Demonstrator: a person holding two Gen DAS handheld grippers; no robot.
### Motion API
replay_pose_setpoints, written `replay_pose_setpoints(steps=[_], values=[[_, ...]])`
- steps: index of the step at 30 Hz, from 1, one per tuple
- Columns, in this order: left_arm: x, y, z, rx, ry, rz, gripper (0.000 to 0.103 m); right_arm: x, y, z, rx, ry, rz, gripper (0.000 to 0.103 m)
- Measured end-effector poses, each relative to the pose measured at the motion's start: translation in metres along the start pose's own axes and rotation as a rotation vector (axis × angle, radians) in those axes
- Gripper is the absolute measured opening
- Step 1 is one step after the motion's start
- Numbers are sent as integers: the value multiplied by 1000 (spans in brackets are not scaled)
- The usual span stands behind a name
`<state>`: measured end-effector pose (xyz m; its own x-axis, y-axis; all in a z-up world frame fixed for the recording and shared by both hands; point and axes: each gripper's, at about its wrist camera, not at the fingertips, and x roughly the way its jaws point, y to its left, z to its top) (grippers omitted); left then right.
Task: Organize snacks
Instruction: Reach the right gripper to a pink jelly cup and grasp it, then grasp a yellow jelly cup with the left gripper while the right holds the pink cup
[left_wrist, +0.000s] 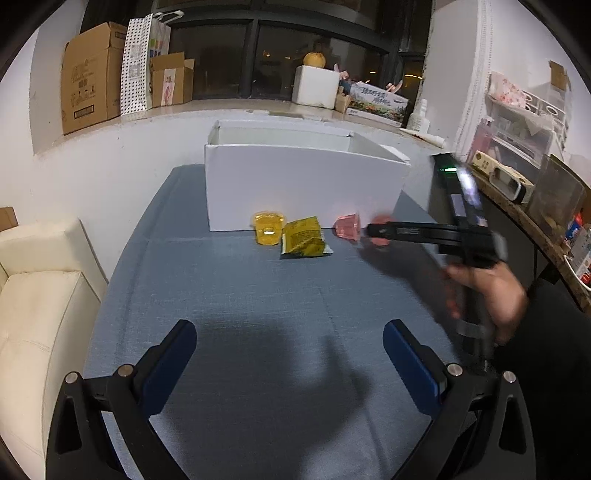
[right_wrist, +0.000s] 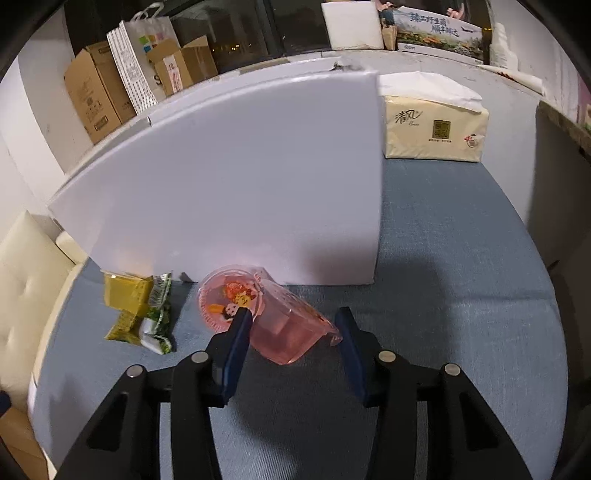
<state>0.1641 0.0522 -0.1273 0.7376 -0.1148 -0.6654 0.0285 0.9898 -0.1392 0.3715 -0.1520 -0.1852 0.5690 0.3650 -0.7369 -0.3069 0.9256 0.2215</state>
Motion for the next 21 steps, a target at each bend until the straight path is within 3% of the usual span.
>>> replay_pose_setpoints(steps=[11,21], values=[[79,24,56,-96,35,61,103,-96,13,-42,-17,-116,149,51],[154,22,97,-78,115,130,102,-127,12,-54,-17,-148,167,51]])
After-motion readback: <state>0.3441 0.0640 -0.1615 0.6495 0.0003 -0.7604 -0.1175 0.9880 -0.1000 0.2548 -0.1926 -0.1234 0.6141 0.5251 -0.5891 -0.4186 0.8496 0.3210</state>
